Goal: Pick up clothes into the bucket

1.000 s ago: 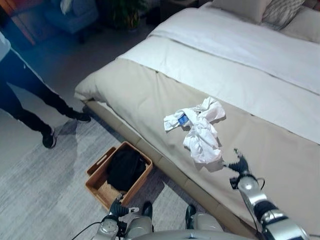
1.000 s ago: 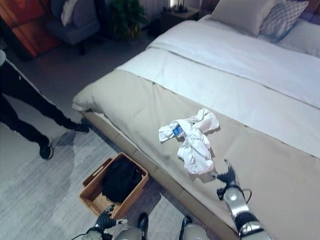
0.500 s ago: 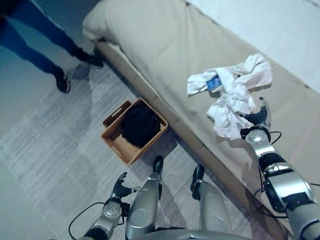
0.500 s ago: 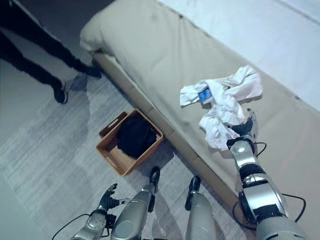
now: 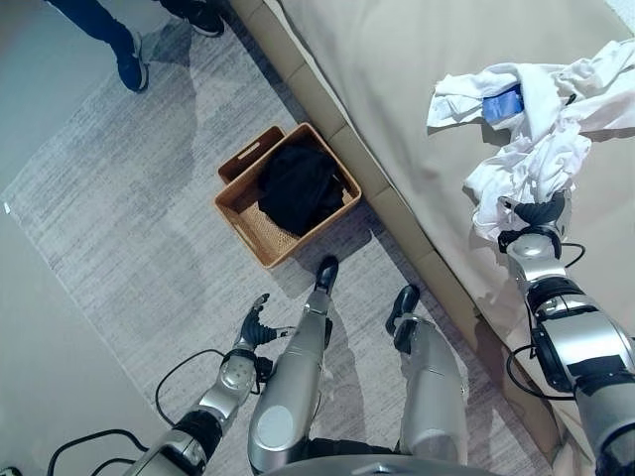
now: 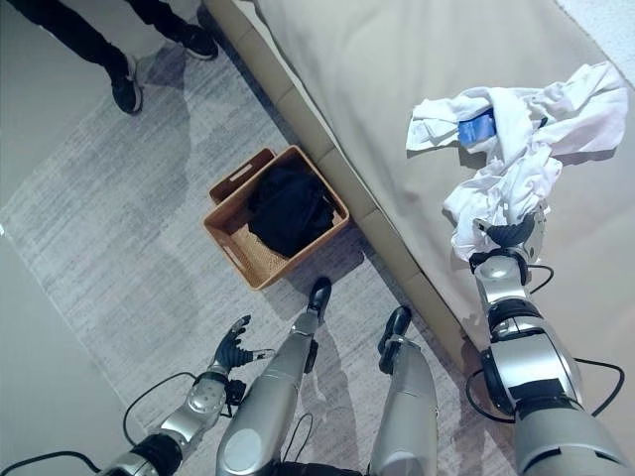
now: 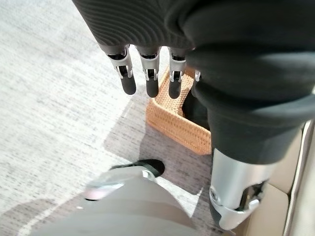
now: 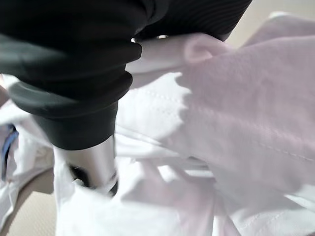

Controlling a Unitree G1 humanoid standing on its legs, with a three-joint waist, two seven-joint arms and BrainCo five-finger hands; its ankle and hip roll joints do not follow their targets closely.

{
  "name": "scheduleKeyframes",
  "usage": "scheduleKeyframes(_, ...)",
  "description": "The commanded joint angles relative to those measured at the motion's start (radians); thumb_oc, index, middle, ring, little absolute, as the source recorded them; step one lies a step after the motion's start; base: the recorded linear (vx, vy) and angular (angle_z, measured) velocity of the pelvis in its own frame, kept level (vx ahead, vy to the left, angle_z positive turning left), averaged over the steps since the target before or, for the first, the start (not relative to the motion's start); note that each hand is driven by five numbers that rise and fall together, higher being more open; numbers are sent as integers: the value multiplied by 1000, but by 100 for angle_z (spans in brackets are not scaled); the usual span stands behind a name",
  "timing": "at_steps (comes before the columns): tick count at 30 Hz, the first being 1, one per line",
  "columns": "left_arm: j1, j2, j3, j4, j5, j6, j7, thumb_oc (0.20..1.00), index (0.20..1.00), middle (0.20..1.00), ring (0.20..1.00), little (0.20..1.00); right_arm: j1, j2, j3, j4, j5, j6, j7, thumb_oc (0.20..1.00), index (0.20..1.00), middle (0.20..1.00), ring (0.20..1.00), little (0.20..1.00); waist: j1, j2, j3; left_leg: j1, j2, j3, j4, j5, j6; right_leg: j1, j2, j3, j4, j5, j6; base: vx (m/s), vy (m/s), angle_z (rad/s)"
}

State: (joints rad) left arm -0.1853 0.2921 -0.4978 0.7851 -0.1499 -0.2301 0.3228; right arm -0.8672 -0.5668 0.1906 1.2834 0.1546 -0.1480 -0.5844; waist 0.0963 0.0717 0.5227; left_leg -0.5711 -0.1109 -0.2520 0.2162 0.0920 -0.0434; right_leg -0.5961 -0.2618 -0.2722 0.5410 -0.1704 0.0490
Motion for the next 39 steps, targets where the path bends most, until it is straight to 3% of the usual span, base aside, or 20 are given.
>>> scheduleKeyframes(1, 11, -54, -37, -33, 2, -18, 11, 1000, 1000, 1000, 1000, 1000, -5, -64, 18, -15, 16, 5, 7, 200, 200, 200, 200, 200, -5, 44, -3, 31, -38, 11, 57, -76, 33, 69, -23, 46, -31, 45, 45, -1, 7, 13)
scheduleKeyframes(7, 15, -77, -36, 30, 23, -12, -2, 1000, 1000, 1000, 1000, 1000, -8, -55, 36, -63, -5, -2, 7, 200, 200, 200, 200, 200, -19, 39, -3, 80, -33, 19, 34, -75, 34, 108, -22, 66, -84, 73, 49, -22, 19, 1)
scheduleKeyframes(12, 26, -75, 2, 111, 54, -4, -5, 1000, 1000, 1000, 1000, 1000, -32, -72, 33, -158, -1, -23, -9, 200, 200, 200, 200, 200, -32, -15, -19, 172, 7, 65, -14, -72, 24, 195, 23, 105, -200, 123, 56, -34, 24, -23)
scheduleKeyframes(18, 45, -65, 60, 158, 62, 2, -14, 1000, 1000, 1000, 1000, 1000, 9, -144, -37, -311, -7, -53, -53, 200, 200, 200, 200, 200, -58, -66, -104, 271, 45, 98, -88, -61, 9, 313, 65, 101, -324, 162, 69, 22, -8, -30)
scheduleKeyframes(25, 87, -52, 114, 191, 99, 13, -40, 1000, 1000, 1000, 1000, 1000, 132, -197, -169, -478, -65, -63, -110, 200, 200, 200, 200, 200, -81, -100, -214, 397, 63, 156, -138, -77, 9, 434, 104, 124, -414, 182, 85, 101, 15, -25)
scheduleKeyframes(33, 138, -50, 161, 164, 105, 21, -69, 1000, 1000, 1000, 1000, 1000, 199, -287, -285, -649, -139, -60, -148, 200, 200, 200, 200, 200, -114, -118, -355, 539, 87, 209, -175, -115, 11, 553, 130, 156, -453, 162, 91, 117, -3, -25)
scheduleKeyframes(39, 159, -49, 154, 119, 105, 18, -94, 1000, 1000, 1000, 1000, 1000, 188, -328, -307, -729, -164, -65, -152, 200, 200, 200, 200, 200, -122, -124, -411, 595, 96, 241, -173, -142, 11, 600, 139, 176, -468, 155, 93, 70, -8, -20)
